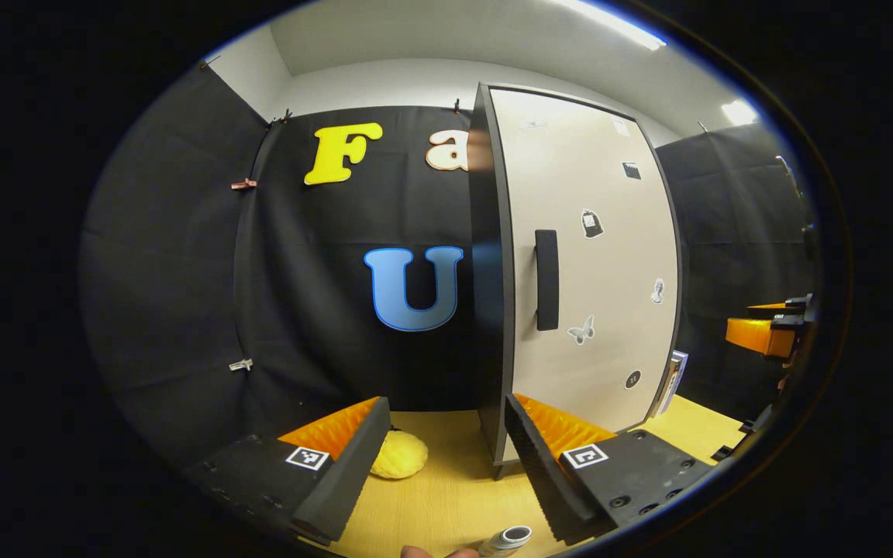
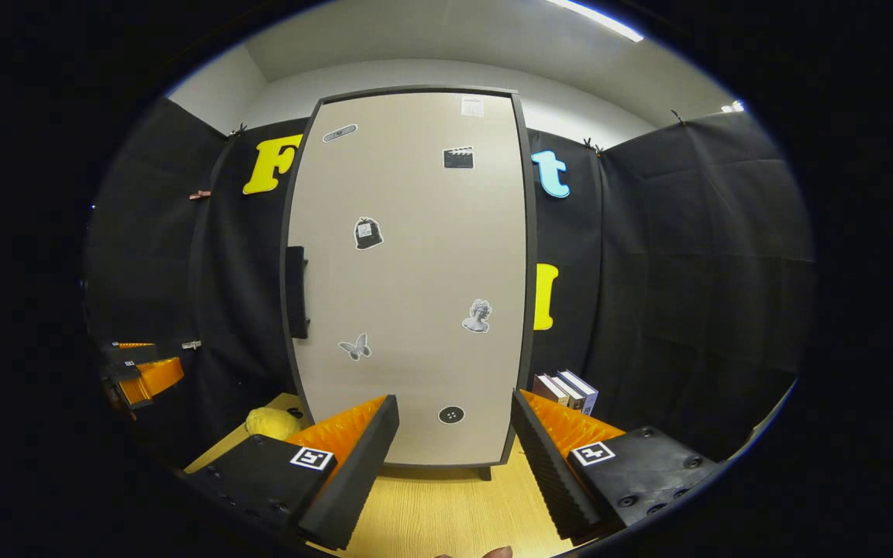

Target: Open the cabinet door with the right hand, grasp the bottle in the cabinet with the left hand and place it on the coaster, then close the cabinet door with the right hand.

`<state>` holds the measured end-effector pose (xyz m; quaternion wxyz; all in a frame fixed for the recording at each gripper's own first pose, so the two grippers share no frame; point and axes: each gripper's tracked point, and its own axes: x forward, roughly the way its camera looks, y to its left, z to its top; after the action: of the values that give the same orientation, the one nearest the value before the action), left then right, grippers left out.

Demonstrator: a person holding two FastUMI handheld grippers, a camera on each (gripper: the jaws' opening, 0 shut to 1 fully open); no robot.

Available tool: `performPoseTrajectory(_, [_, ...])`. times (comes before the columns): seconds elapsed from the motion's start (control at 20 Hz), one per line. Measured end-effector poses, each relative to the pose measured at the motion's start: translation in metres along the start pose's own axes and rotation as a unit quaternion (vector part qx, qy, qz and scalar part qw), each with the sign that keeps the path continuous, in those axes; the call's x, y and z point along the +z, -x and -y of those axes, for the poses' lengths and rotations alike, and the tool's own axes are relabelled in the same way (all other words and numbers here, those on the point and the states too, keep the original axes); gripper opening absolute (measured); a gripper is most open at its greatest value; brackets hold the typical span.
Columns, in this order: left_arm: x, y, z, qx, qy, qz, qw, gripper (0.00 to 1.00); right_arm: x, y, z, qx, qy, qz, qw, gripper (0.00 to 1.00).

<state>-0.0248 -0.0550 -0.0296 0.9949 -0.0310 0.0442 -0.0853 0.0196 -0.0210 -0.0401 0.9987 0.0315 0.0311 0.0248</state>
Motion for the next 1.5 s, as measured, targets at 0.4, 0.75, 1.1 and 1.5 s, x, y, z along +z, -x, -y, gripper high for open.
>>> performPoseTrajectory(0.4, [0.003, 0.002, 0.002, -0.001, 0.000, 0.002, 1.000, 0.94, 0.001, 0.001, 0.003, 0.000, -0.002, 0.002, 1.000, 0.95])
performPoseTrajectory(0.75, [0.005, 0.003, 0.004, -0.002, 0.002, 0.004, 1.000, 0.94, 0.001, 0.002, 0.006, 0.000, -0.004, 0.002, 1.000, 0.95])
performPoseTrajectory(1.1, [0.001, 0.005, 0.006, -0.002, -0.001, -0.001, 1.000, 0.94, -0.001, 0.003, 0.004, 0.004, -0.003, 0.002, 1.000, 0.95])
performPoseTrajectory(1.5, [-0.001, 0.000, 0.015, -0.003, -0.002, -0.003, 1.000, 0.94, -0.004, -0.001, 0.008, 0.013, 0.000, 0.001, 1.000, 0.95])
